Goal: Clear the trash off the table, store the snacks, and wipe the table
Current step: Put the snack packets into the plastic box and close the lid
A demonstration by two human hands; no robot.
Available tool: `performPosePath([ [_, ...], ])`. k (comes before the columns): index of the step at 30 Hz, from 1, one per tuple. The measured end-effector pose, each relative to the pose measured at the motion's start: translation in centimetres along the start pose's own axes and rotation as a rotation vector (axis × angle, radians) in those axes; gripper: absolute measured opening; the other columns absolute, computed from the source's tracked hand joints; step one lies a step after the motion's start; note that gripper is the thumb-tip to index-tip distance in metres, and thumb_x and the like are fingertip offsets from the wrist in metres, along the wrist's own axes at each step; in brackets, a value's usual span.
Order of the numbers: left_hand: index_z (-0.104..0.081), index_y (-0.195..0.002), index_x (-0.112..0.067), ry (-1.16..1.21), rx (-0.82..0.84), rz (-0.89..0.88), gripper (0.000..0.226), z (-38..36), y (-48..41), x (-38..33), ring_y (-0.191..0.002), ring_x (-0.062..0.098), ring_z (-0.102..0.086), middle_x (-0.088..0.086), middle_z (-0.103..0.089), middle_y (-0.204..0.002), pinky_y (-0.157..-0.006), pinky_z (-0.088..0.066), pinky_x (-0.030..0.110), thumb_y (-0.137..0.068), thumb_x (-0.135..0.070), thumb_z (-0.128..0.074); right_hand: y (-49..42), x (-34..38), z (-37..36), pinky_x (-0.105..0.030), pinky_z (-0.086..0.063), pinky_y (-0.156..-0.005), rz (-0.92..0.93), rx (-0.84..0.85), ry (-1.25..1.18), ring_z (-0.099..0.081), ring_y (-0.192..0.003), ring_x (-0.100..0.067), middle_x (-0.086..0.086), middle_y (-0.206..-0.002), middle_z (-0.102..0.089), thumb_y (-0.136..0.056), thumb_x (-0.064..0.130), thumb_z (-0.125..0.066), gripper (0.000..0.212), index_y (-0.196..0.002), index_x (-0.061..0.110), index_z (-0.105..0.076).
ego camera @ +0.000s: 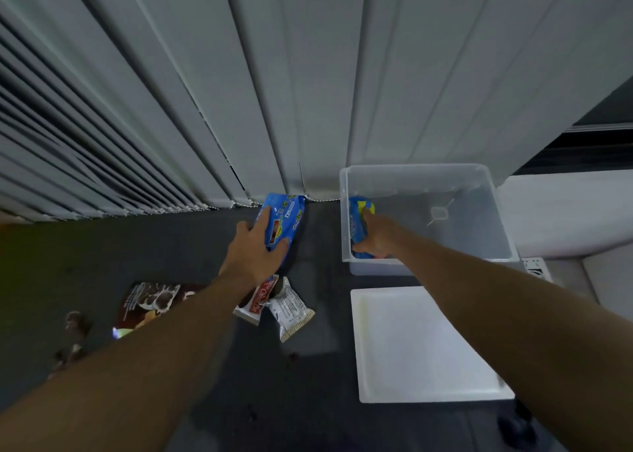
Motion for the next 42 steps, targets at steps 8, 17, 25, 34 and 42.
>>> performPosePath([
  [8, -0.012, -0.157, -0.032, -0.026, -0.035, -0.043, 0.078, 0.7, 0.5, -1.4, -0.103, 0.014, -0.045, 0.009, -0.037, -0.123, -0.081, -0.047, 0.027, -0.095, -0.049, -0.056, 0.6, -0.1, 0.1, -0.036, -0.046, -0.099, 0.043, -0.064, 0.1, -0.057, -0.117, -0.028, -0.012, -0.132, -0.054, -0.085, 0.053, -0.069, 0.092, -0.15, 0.011, -0.021],
  [17, -0.017, -0.157, -0.03, -0.024, -0.171, -0.176, 0.076, 3.0, 1.1, -4.6, -0.105, 0.019, -0.048, 0.008, -0.04, -0.122, -0.095, -0.047, 0.036, -0.094, -0.054, -0.053, 3.7, -1.8, 3.3, -0.043, -0.041, -0.101, 0.001, -0.334, 0.053, -0.053, -0.122, -0.036, -0.015, -0.136, -0.055, -0.094, 0.053, -0.055, 0.069, -0.147, 0.015, -0.032],
  [25, -0.026, -0.154, -0.03, 0.009, -0.253, -0.312, 0.075, 2.6, 1.0, -10.8, -0.095, 0.014, -0.047, -0.001, -0.035, -0.111, -0.083, -0.043, 0.027, -0.091, -0.055, -0.058, 8.8, -8.6, 6.9, -0.052, -0.042, -0.096, -0.121, -0.753, 0.118, -0.049, -0.125, -0.042, -0.021, -0.137, -0.053, -0.089, 0.048, -0.042, 0.065, -0.14, 0.007, -0.048],
  [34, -0.021, -0.156, -0.029, -0.108, -0.096, -0.407, 0.077, -1.7, -0.1, -16.7, -0.097, 0.019, -0.05, 0.004, -0.035, -0.112, -0.086, -0.048, 0.032, -0.092, -0.06, -0.05, 9.9, -13.8, 6.2, -0.045, -0.032, -0.111, -0.178, -0.624, -0.093, -0.031, -0.141, -0.036, -0.013, -0.162, -0.019, -0.105, 0.03, -0.029, 0.06, -0.156, 0.009, -0.008],
  [42, -0.009, -0.158, -0.023, -0.301, 0.058, -0.414, 0.087, -7.2, -1.9, -19.1, -0.11, 0.024, -0.052, 0.009, -0.033, -0.129, -0.091, -0.05, 0.036, -0.092, -0.066, -0.046, 9.3, -14.2, 5.8, -0.052, -0.039, -0.11, -0.191, -0.67, -0.177, -0.032, -0.143, -0.034, -0.007, -0.162, -0.02, -0.104, 0.04, -0.025, 0.06, -0.156, 0.022, -0.003],
])
Point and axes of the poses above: each hand's wrist, its own y-axis away from the middle knuckle, its own z-axis out of the back of the hand, x = y × z, the point moved 3 cm from there along -y, towards the middle knuckle
